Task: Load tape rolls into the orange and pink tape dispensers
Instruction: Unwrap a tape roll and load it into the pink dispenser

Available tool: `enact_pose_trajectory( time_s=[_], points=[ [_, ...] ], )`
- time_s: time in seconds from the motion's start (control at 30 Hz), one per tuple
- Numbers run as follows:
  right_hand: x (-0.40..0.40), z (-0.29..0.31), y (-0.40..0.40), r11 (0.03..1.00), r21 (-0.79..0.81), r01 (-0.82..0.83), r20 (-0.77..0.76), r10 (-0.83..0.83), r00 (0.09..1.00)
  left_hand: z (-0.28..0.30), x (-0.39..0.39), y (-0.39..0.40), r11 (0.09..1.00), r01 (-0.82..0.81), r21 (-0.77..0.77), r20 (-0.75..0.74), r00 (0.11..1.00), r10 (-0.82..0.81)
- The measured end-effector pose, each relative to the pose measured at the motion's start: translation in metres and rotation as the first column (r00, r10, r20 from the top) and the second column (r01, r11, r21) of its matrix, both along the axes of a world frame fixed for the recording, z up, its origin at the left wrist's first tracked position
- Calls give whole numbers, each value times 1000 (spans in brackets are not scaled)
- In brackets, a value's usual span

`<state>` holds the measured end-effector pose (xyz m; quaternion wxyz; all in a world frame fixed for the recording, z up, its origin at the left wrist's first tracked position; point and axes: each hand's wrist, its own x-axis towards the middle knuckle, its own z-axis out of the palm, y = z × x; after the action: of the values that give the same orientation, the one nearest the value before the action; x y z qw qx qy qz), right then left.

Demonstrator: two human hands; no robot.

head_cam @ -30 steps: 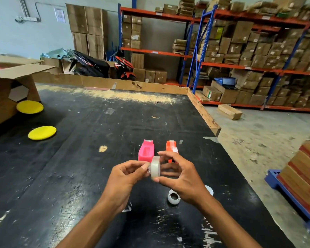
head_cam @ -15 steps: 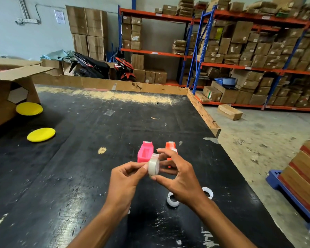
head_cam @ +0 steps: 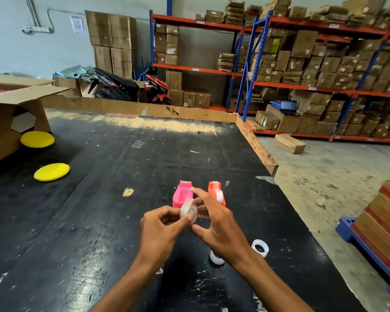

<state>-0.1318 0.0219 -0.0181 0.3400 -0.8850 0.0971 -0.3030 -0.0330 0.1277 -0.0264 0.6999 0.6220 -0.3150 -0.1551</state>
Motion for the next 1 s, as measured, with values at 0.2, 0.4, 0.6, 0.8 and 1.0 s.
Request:
enact_pose_trajectory(
  time_s=[0.2,0.4,0.6,0.8,1.0],
  points=[
    [4,-6,-4,1000,23,15,-4,-15,1000,-3,1,-4,999,-40,22,35,999,40],
    [17,-16,-2,974,136,179,40,-186,982,-8,10,-18,997,-68,35,39,997,67],
    [26,-17,-20,884,413,218,10,-244,970,-26,44,-38,989,-68,132,64,996,60],
    [50,-18,-38,799,522,298,-70,-308,949,-46,81,-68,964,-61,260,243,970,-4],
    [70,-24,-46,744,562,360,-137,-346,928,-66,77,-70,970,-106,218,240,969,52]
  ],
)
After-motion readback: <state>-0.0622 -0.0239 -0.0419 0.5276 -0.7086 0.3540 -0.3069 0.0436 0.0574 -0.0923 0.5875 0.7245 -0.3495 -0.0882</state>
